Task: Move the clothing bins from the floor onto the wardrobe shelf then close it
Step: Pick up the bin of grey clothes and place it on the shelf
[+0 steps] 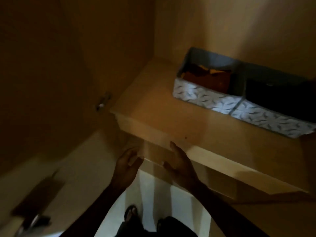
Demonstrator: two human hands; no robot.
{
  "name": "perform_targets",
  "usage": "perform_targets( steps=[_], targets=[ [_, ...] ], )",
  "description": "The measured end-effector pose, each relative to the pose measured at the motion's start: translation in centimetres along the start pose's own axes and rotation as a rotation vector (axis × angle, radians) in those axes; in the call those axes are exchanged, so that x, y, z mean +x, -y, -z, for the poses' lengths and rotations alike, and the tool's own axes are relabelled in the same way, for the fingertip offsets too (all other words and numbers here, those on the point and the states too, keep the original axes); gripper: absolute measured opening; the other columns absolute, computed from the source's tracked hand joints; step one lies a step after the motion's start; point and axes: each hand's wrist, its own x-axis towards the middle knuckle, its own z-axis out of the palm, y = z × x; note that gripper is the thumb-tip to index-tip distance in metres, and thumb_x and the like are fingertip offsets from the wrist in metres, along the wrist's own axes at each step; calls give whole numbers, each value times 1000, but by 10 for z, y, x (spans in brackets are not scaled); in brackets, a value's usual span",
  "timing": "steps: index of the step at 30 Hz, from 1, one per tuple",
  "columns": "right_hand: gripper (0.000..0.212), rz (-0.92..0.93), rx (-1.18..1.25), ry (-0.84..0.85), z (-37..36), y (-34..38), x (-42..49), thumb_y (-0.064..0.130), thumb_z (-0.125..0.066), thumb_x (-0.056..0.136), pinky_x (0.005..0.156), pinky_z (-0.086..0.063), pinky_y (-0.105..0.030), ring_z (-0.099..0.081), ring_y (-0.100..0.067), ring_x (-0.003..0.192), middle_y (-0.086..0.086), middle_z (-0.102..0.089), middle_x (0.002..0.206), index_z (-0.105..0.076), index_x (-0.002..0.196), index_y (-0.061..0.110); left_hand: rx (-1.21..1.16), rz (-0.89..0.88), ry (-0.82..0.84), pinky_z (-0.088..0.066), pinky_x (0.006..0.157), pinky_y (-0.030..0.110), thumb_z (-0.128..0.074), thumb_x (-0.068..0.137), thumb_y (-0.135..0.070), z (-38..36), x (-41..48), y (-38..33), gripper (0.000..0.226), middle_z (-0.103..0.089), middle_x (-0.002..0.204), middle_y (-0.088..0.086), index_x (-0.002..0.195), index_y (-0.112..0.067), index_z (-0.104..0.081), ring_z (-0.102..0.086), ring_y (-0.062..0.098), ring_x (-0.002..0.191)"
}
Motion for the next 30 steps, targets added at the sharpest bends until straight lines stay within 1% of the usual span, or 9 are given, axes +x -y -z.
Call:
perform_targets(
  steps=[3,5,7,10,14,17,21,25,30],
  targets=[
    [76,74,105,190,-19,12,-13,52,-57,87,110,-37,-29,-32,1,138,15,-31,152,-22,151,29,22,93,-140,-46,89,27,-66,89,-24,16,-57,14,34,-64,115,-12,122,-20,-62,-59,5,105],
    [75,86,95,325,-32,17,-20,47,-60,88,108,-37,-26,-32,2,135,16,-31,151,-20,151,32,5,160,-273,-43,88,25,-65,89,-30,21,-96,29,36,-62,116,-12,124,-22,-60,-57,4,105],
    [74,119,63,452,-46,20,-31,45,-61,89,107,-35,-24,-31,3,134,16,-31,151,-20,150,33,-22,243,-407,-46,94,30,-65,90,-29,21,-139,44,35,-63,120,-10,124,-25,-60,-58,7,110],
    [77,225,2,603,-72,27,-54,52,-59,86,111,-38,-36,-34,-4,138,9,-33,154,-19,150,35,-78,327,-595,-49,97,38,-66,90,-28,13,-211,63,32,-65,119,-10,121,-28,-61,-61,8,110],
    [76,324,-67,780,-106,50,-98,52,-57,87,109,-39,-35,-39,-10,135,5,-37,151,-19,150,32,-137,420,-784,-49,97,42,-67,88,-27,-1,-301,76,30,-66,115,-15,118,-30,-63,-62,4,108],
    [77,484,-122,983,-135,72,-147,55,-56,86,109,-38,-32,-39,-9,135,8,-36,152,-19,150,33,-191,496,-998,-51,95,41,-67,87,-28,-16,-382,89,28,-66,114,-17,114,-36,-62,-62,3,106],
    [78,639,-169,1166,-170,96,-208,53,-57,86,106,-36,-27,-39,-7,135,6,-36,152,-20,151,29,-213,586,-1202,-51,95,39,-66,89,-26,-35,-464,101,31,-66,115,-14,120,-28,-61,-63,3,105],
    [78,790,-220,1324,-201,122,-288,52,-57,86,106,-39,-31,-42,-8,132,4,-39,150,-20,150,27,-268,655,-1412,-51,95,37,-63,91,-28,-61,-547,109,34,-65,118,-10,125,-24,-60,-62,6,107],
    [77,975,-265,1517,-228,143,-409,55,-55,86,106,-41,-33,-43,-9,131,6,-40,149,-22,150,28,-361,742,-1615,-50,97,36,-60,92,-30,-100,-655,121,34,-62,121,-10,126,-27,-57,-59,4,109]
  ],
)
